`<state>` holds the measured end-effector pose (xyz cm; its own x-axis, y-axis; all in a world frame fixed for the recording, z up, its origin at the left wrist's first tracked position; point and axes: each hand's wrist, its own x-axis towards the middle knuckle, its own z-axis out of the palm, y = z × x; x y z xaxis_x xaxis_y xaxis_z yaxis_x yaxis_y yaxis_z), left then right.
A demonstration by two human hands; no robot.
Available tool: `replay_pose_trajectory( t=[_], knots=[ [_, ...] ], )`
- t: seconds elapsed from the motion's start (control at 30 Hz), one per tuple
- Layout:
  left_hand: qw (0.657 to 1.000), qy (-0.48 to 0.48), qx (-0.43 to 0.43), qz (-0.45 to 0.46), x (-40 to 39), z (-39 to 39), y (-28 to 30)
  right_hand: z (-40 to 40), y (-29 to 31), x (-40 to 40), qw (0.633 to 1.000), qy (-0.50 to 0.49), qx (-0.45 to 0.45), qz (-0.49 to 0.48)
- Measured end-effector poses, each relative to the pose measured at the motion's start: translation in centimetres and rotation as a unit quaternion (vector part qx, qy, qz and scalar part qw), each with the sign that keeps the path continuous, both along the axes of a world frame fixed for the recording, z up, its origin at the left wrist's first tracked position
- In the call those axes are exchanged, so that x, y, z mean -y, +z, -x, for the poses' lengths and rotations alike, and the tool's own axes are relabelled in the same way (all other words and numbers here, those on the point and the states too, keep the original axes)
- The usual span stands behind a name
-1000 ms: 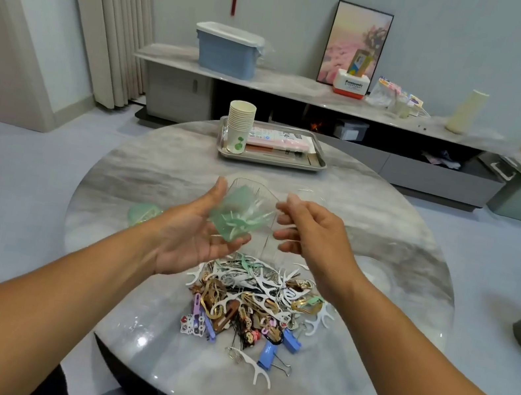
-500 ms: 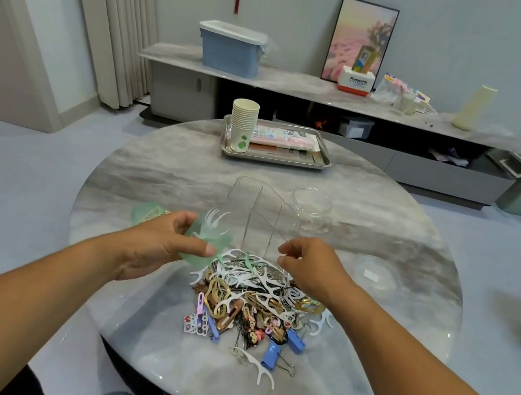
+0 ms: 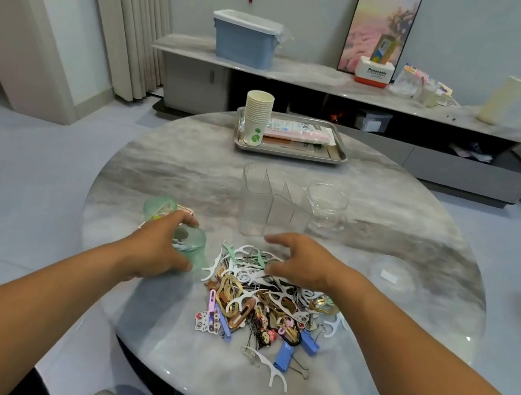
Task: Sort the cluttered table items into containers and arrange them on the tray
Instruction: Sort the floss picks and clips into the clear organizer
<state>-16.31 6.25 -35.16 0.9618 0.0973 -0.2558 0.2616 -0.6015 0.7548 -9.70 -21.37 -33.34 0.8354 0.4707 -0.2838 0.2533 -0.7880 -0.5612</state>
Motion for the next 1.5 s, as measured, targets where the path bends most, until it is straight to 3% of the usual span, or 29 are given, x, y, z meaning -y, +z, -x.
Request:
replay_pose_trajectory(
  t=[0.13,0.33,0.47,0.67,0.8,1.07,1.23,1.5],
  knots=[
    [1.000,-0.006,-0.002,-0.024,0.0,-0.7,0.3,0.8,-0.5,-1.3,0.986,0.092,0.074,0.115],
    [0.997,0.005,0.019,-0.072,-0.7,-1.7,2.7,0.9,-1.1,-2.2,0.967,0.129,0.121,0.184],
    [0.997,0.025,0.001,-0.068,-1.8,-1.8,3.8,0.6,-1.4,-2.5,0.959,0.105,0.159,0.212],
    [0.989,-0.049,-0.061,-0.128,0.1,-0.8,2.6,0.0,-1.1,-2.3,0.962,0.095,0.148,0.210],
    [0.984,-0.056,-0.052,-0.160,0.6,-0.9,1.7,-0.3,-1.1,-2.0,0.962,0.086,0.154,0.206],
    [0.978,-0.118,0.045,-0.169,3.1,-1.1,2.0,-0.7,-0.9,-0.8,0.975,0.023,0.151,0.163],
    [0.975,-0.128,0.160,-0.084,5.6,-1.4,3.2,-0.7,-0.6,-0.2,0.985,-0.025,0.123,0.115],
    [0.990,-0.111,0.085,0.024,8.3,-1.7,2.4,-0.6,0.7,1.6,0.991,-0.091,0.005,-0.102]
  ],
)
